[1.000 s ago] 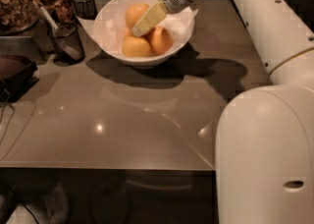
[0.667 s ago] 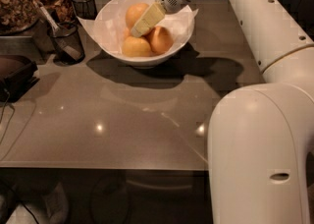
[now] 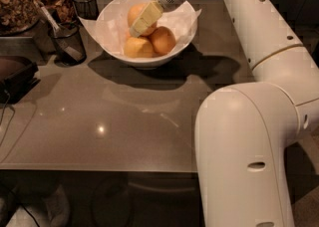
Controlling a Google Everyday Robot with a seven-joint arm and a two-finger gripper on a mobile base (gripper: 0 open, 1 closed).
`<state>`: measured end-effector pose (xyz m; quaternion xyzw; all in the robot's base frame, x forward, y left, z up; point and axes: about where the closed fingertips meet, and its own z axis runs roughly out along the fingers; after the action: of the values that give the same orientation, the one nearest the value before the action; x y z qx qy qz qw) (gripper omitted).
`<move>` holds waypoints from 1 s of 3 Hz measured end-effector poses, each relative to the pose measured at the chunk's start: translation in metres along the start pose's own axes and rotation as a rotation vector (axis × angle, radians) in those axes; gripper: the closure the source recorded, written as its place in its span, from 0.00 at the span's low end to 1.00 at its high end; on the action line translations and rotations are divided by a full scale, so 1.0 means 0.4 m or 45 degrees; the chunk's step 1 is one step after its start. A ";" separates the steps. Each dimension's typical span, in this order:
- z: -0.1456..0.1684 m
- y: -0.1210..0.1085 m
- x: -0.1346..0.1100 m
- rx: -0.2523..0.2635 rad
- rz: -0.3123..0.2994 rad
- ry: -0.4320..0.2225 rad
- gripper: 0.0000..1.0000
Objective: Pick orange from white bowl
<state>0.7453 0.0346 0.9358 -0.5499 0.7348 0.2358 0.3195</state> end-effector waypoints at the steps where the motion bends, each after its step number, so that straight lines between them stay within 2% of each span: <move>1: 0.016 0.005 -0.007 -0.033 -0.015 0.001 0.00; 2: 0.016 0.005 -0.008 -0.034 -0.016 0.000 0.19; 3: 0.016 0.005 -0.008 -0.034 -0.016 0.000 0.42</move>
Offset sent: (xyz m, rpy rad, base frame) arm 0.0000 0.0060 -0.0021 0.0017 0.0079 0.0232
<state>0.7455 0.0418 0.9337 -0.5585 0.7283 0.2435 0.3138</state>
